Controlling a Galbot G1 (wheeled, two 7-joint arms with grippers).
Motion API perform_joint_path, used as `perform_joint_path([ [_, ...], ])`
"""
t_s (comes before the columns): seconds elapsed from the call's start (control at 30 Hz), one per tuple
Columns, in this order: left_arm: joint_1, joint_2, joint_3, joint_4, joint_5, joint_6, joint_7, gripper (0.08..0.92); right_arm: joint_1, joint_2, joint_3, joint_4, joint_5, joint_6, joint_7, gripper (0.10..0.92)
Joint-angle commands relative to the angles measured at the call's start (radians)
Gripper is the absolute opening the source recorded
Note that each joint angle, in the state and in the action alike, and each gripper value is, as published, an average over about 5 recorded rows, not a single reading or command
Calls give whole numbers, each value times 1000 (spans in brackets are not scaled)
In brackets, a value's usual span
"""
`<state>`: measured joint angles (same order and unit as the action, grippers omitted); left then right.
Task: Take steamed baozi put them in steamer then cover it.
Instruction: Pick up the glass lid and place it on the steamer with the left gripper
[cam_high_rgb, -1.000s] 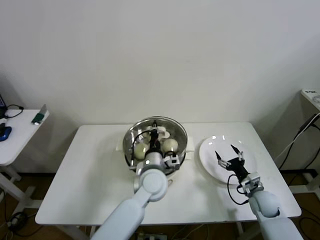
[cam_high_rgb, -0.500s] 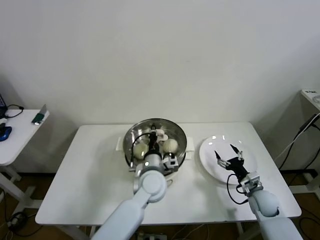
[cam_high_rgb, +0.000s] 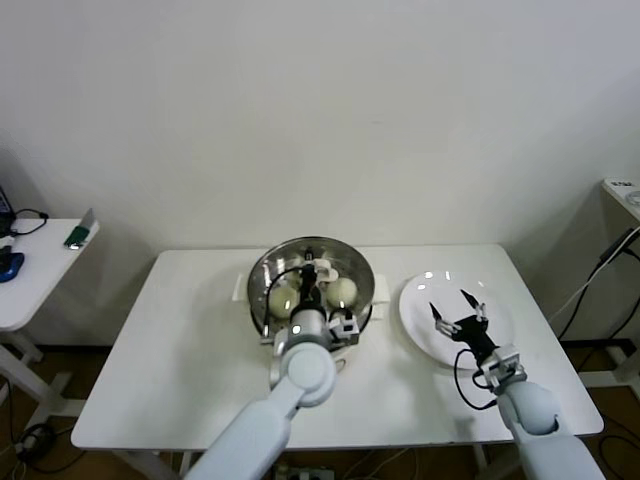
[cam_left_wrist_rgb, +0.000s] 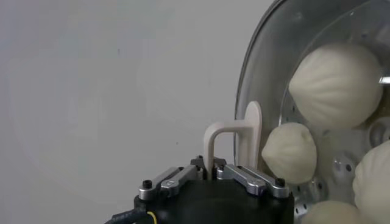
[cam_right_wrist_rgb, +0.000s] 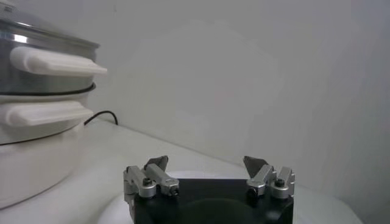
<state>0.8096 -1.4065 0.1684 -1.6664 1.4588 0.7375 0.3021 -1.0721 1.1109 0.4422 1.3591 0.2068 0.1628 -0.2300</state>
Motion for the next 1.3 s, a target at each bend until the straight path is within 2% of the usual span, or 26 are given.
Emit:
perform_joint_path([
  [0.03, 2, -2, 0, 9, -12, 47, -20, 155, -2, 0, 3, 0, -2, 1, -1, 823],
  [0.27, 11, 6, -4, -13, -23, 48, 4, 155, -3, -1, 9, 1, -3, -3, -3, 823],
  [0.37, 11, 28, -3, -45, -30, 48, 17, 186, -5, -2, 12, 8, 0, -26, -1, 823],
  [0.67, 65, 114, -16, -186, -76, 48, 16, 437, -6, -18, 19, 34, -8, -155, 5, 823],
  [0.87, 134, 149, -30, -291, -101, 48, 9, 610, -6, -24, 28, 39, -11, -175, 4, 823],
  [1.03, 186, 186, -49, -382, -163, 47, -36, 754, -3, -26, 33, 45, 9, -188, 11, 823],
  [1.13, 230, 214, -75, -440, -208, 33, -82, 808, -2, -29, 33, 45, 10, -183, 10, 823],
  [1.3, 339, 255, -185, -531, -346, -53, -181, 822, -3, -33, 31, 45, 9, -175, 8, 823],
])
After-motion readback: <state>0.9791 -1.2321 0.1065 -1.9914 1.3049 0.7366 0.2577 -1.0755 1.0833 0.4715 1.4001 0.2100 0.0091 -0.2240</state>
